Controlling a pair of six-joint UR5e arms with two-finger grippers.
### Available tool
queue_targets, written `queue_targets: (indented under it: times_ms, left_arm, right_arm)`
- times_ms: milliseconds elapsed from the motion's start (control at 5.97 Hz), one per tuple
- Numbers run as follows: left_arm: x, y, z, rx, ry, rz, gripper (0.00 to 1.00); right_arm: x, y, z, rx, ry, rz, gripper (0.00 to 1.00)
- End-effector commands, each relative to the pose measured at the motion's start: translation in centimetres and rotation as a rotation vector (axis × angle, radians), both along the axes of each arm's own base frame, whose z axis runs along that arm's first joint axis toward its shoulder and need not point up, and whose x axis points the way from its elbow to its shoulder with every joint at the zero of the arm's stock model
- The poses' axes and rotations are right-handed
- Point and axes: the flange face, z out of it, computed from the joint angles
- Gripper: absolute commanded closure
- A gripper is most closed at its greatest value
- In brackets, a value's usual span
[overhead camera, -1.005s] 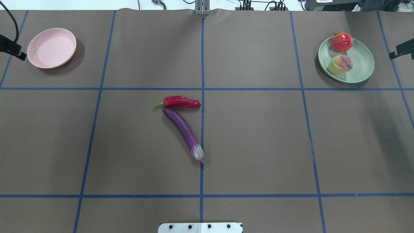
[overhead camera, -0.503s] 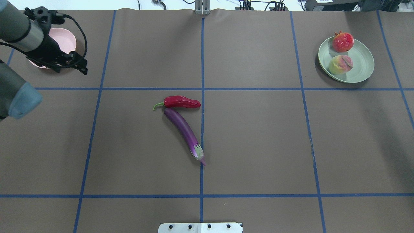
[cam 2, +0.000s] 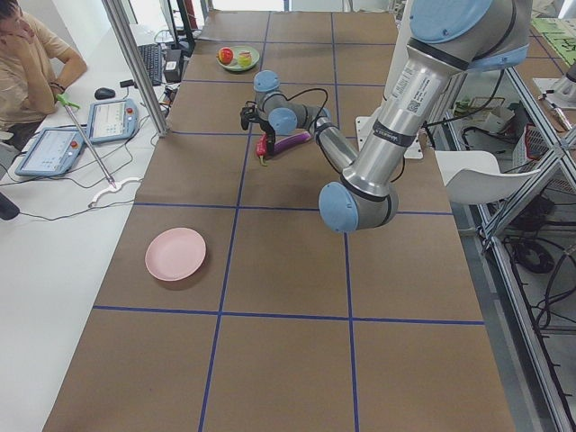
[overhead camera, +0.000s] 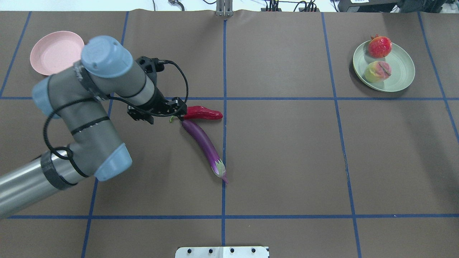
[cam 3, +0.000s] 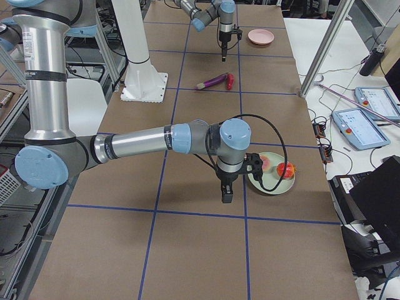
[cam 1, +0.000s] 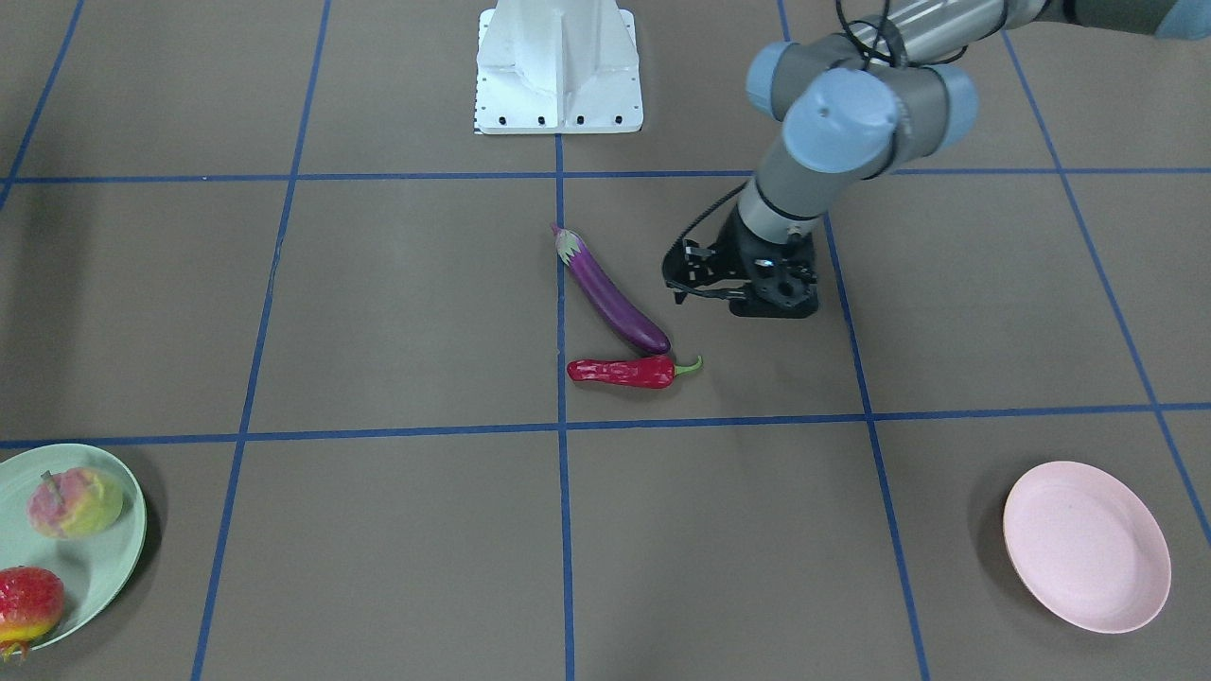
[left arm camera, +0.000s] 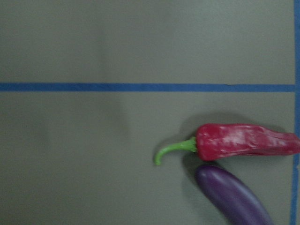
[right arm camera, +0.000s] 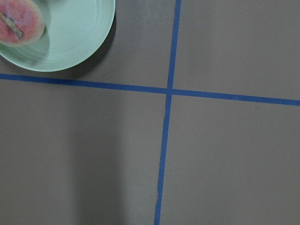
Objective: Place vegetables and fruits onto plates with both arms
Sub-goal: 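Move the left gripper toward the purple eggplant while the right arm withdraws, then grasp the purple eggplant with the left gripper and lift it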
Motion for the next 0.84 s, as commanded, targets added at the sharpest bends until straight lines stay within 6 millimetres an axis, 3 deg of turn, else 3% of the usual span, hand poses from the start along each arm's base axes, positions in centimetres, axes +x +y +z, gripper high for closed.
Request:
queue_targets:
  times_ms: [0, 168, 335, 503, 670]
  left_arm:
    - [7.7, 2.9, -1.2, -0.207, -0.067, -0.142, 0.00]
    - [10.5, 1.5, -3.2, -0.318, -0.109, -0.222, 0.00]
    - [11.8, 1.6, -3.1, -0.352, -0.126, -0.247, 0.00]
    - [12.3, 1.9, -2.6, -0.331, -0.140, -0.265, 0.10]
    - [12.9, 2.5, -2.3, -0.302, -0.154, -0.283, 0.40]
  right_arm:
    - [0.0, 0.2, 0.2, -0.005, -0.001, -0.002, 0.00]
    - [0.0, 0.2, 0.1, -0.004, -0.003, 0.001, 0.00]
    - [0.0, 0.2, 0.0, -0.003, -0.003, 0.001, 0.00]
    - [0.0, 0.2, -0.1, -0.001, -0.003, 0.001, 0.00]
    - [0.0, 0.1, -0.2, 0.001, -0.003, 0.000, 0.00]
